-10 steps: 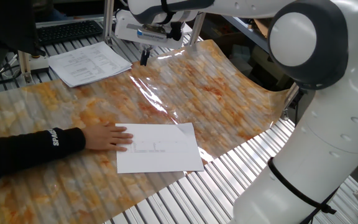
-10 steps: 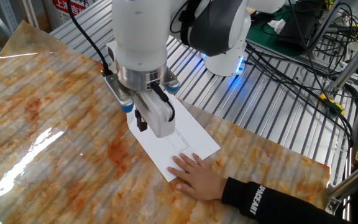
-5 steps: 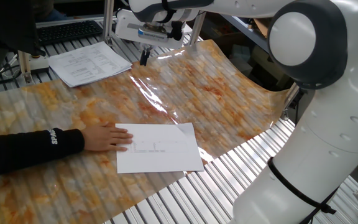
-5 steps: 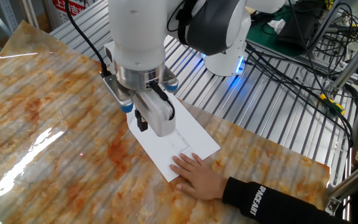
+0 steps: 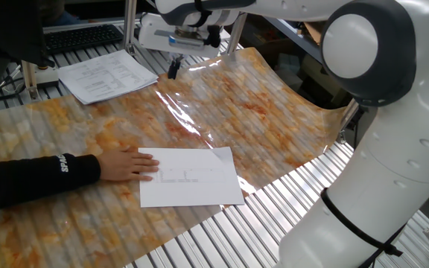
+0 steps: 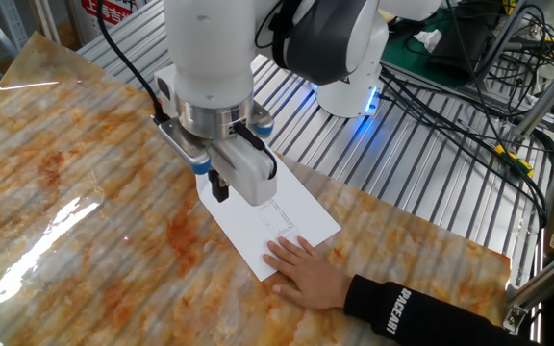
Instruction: Flip over and spread out the paper that is laid flat on the table
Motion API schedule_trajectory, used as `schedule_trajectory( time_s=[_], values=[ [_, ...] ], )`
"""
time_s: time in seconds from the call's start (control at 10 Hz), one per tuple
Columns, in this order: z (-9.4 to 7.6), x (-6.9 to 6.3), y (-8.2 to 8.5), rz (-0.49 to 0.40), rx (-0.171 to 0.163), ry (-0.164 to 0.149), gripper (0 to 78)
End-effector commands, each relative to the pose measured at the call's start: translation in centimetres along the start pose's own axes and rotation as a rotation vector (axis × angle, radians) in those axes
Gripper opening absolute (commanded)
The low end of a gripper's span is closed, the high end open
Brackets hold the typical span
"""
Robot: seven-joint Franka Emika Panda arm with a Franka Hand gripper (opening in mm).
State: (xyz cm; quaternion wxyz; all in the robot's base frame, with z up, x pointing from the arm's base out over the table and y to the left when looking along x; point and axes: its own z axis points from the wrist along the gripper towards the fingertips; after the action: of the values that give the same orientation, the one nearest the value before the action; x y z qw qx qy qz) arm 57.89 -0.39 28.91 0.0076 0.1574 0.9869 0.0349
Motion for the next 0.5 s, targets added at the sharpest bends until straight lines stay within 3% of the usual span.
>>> schedule_trajectory(
  time_s=[0.1,0.5],
  values=[
    [0.5,0.3,-1.0,-0.038,0.005,-0.006,0.0],
    [2.5,0.3,-4.1,-0.12,0.005,-0.004,0.0]
  ],
)
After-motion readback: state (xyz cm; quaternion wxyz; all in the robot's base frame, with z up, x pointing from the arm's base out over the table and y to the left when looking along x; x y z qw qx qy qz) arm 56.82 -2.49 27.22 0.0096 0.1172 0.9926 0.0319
